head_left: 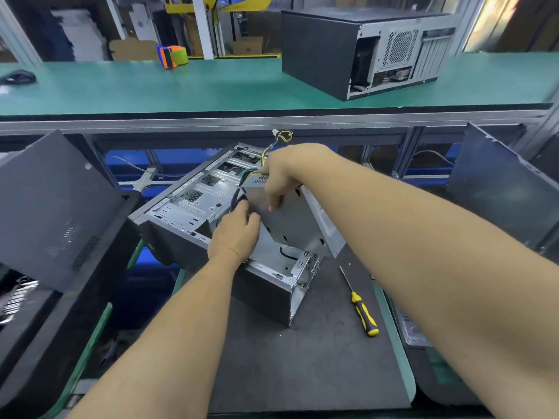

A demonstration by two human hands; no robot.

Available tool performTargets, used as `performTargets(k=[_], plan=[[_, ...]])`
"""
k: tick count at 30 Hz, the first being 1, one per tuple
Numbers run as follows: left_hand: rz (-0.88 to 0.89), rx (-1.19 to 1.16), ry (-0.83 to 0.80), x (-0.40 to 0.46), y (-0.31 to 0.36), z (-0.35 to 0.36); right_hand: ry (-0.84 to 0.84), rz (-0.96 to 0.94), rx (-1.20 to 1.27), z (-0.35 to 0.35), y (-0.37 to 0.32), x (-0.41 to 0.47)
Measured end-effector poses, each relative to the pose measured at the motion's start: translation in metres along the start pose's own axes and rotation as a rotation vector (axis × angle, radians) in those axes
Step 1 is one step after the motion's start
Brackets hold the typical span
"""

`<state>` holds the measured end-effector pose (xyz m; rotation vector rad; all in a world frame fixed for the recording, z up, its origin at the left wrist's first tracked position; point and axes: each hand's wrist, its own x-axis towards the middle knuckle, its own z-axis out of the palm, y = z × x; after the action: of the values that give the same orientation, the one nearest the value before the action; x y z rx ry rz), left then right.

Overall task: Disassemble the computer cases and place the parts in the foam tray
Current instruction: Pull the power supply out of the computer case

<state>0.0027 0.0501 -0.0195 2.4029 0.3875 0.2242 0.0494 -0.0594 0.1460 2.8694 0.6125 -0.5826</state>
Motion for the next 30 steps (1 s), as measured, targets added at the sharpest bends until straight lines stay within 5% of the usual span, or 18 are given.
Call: performTargets(k=[21,30], plan=[[-0.031,0.032,0.038,0.004,-0.009,0.006,-0.162,-0.089,-0.274,-0.026,0.007,-0.033],[0.017,0.110,0.030,0.006,-0.008,0.007,0.155,-0.018,-0.561,-0.016,0.008,-0.031]])
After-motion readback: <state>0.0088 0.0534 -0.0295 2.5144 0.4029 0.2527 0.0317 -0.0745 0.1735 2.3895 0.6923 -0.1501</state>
